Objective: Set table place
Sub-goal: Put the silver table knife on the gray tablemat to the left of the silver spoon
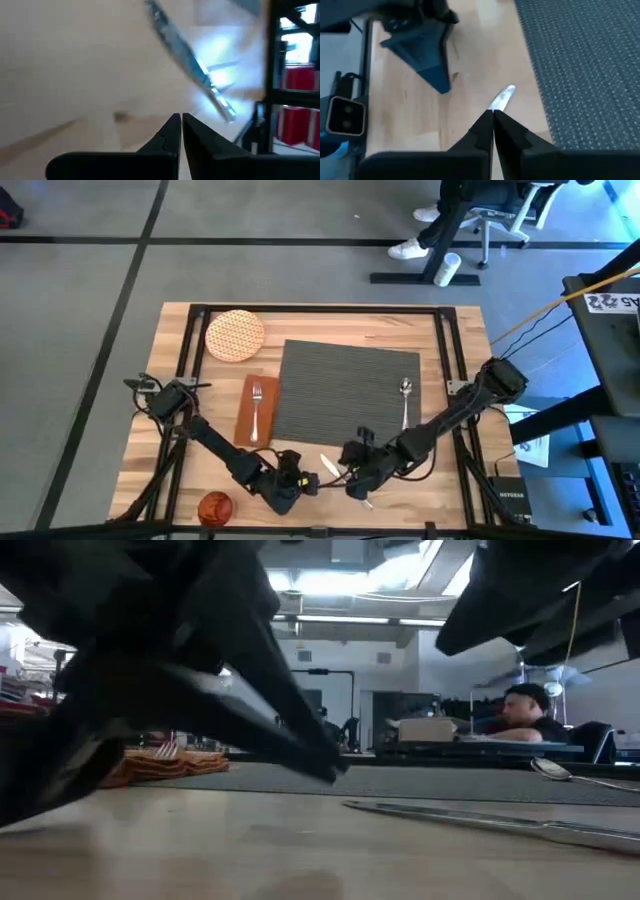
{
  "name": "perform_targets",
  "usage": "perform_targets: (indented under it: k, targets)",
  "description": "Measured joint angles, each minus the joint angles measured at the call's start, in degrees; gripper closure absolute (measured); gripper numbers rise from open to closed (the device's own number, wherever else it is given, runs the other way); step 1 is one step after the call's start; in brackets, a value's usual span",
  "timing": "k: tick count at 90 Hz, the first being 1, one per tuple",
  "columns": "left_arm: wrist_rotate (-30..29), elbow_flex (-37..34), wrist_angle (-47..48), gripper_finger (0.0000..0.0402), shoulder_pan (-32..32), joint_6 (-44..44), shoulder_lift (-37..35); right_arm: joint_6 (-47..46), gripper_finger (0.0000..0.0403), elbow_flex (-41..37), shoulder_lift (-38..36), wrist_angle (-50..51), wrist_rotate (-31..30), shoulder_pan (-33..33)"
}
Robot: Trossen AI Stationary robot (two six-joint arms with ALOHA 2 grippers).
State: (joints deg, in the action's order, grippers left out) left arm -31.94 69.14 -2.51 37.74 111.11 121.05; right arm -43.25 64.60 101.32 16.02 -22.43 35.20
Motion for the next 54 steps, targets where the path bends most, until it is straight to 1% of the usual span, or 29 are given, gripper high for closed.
perform_targets:
  k: [17, 27, 40, 45, 54]
  targets:
    - [1.1, 1.5, 0.9, 0.0402, -3.1, -3.5, 0.1, -0.8, 0.0403, 0.0, 1.4, 0.1, 0.7, -1.2]
    - [0.5, 1.5, 1.0, 0.0402, -4.9, -4.6, 0.0, -1.4, 0.0403, 0.0, 3.6, 0.1, 2.7, -2.1]
    - [1.1, 1.6, 4.7, 0.0402, -5.5, -3.8, 0.0, -0.9, 0.0403, 0.0, 6.5, 0.0, 5.7, -2.4]
    - [2.2, 1.6, 6.6, 0.0402, -5.3, -2.8, 0.0, -0.5, 0.0403, 0.0, 7.4, -0.2, 7.3, -2.3]
    - [2.3, 1.6, 7.9, 0.0402, -4.5, -0.4, 0.0, -0.2, 0.0403, 0.0, 7.9, -1.5, 8.9, -2.2]
